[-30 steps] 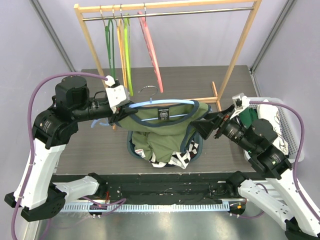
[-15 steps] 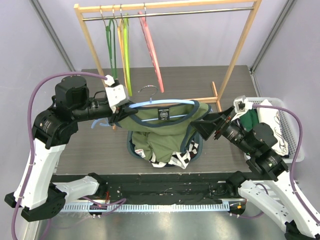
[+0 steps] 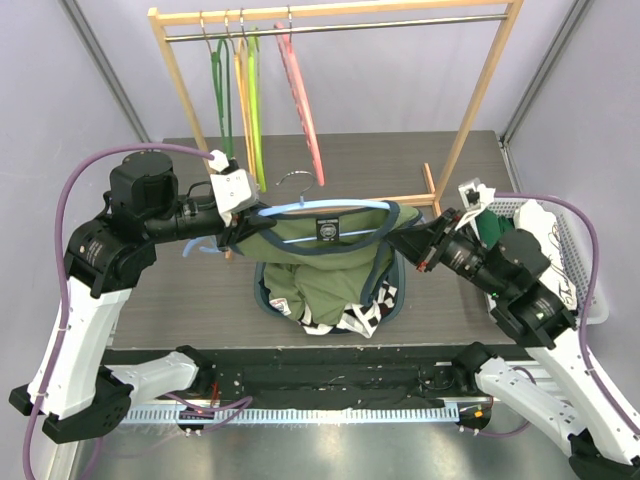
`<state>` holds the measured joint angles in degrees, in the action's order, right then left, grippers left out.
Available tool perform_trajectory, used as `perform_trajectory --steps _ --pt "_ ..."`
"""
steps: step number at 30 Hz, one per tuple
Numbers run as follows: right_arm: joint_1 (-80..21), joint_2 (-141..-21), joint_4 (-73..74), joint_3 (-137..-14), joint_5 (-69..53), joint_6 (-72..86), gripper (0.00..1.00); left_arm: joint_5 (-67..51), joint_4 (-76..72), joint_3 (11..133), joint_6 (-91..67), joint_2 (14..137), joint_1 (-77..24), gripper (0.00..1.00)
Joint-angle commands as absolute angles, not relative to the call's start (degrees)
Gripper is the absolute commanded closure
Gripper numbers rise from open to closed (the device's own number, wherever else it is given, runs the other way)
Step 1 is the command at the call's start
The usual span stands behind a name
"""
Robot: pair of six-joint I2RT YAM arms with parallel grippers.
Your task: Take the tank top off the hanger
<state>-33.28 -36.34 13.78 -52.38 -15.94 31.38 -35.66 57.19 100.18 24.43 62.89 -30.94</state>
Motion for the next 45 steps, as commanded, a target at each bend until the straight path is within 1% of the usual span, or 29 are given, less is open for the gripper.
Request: perform_trajectory --steps 1,4,5,8,9,15,19,25,29,34,36,38,41,42,43,44,45 --pt "-33.49 -34.02 17.56 -60.72 -13.19 27.52 0.99 -37.18 52.56 101.07 24.08 62.40 -30.59 1.00" --pt "-33.49 -33.84 21.95 -65.99 -6.70 25.49 0.99 -36.83 52.47 100.81 24.17 62.31 -30.59 1.00" --pt "-33.49 -33.49 22.58 -67.14 -2.07 24.79 0.99 -36.74 52.47 100.72 24.26 62.23 -30.50 1.00" --pt "-33.49 -33.40 24.52 -66.71 5.43 24.87 0.99 -36.65 52.64 100.64 24.43 61.96 -30.50 1.00" --pt "-33.49 -33.49 25.13 -66.27 9.63 25.05 0.99 -36.65 52.56 100.55 24.52 61.88 -30.59 1.00" --pt "-33.49 -35.24 29.70 -62.67 19.32 26.54 0.99 -36.74 52.82 100.72 24.43 61.44 -30.15 1.00" --pt "-33.49 -34.89 33.74 -62.75 27.22 26.19 0.99 -36.83 52.91 100.72 24.52 61.17 -30.15 1.00" --pt "-33.49 -37.08 39.90 -64.51 33.21 23.04 0.99 -37.53 53.35 101.16 24.87 61.00 -30.15 1.00" --pt "-33.40 -38.14 41.75 -62.33 33.93 21.27 0.99 -37.44 53.53 102.04 25.05 61.08 -30.06 1.00" --pt "-33.40 -39.20 41.75 -58.54 31.38 21.18 0.99 -38.23 54.14 103.36 25.31 61.35 -30.06 1.00" --pt "-33.40 -39.46 40.79 -57.92 28.84 21.01 0.99 -38.58 54.32 104.15 25.40 61.70 -30.06 1.00" --pt "-33.40 -39.46 39.56 -57.48 23.06 20.22 0.99 -38.94 54.40 105.20 25.31 62.31 -30.06 1.00" --pt "-33.31 -39.12 39.55 -58.09 17.77 17.77 0.99 -39.29 54.05 106.26 24.87 63.19 -30.06 1.00" --pt "-33.40 -38.76 39.46 -58.62 14.27 17.23 0.93 -39.29 53.79 106.87 24.79 63.89 -30.06 1.00" --pt "-33.40 -38.32 39.72 -60.19 12.67 16.62 0.75 -39.29 53.70 107.05 24.87 64.33 -30.06 1.00" --pt "-33.49 -37.71 39.90 -61.25 10.31 15.65 0.20 -39.20 53.61 107.22 24.87 64.86 -30.06 1.00" --pt "-33.40 -36.49 41.12 -62.39 8.72 14.08 0.01 -39.11 53.61 107.49 24.87 65.30 -30.06 1.00"
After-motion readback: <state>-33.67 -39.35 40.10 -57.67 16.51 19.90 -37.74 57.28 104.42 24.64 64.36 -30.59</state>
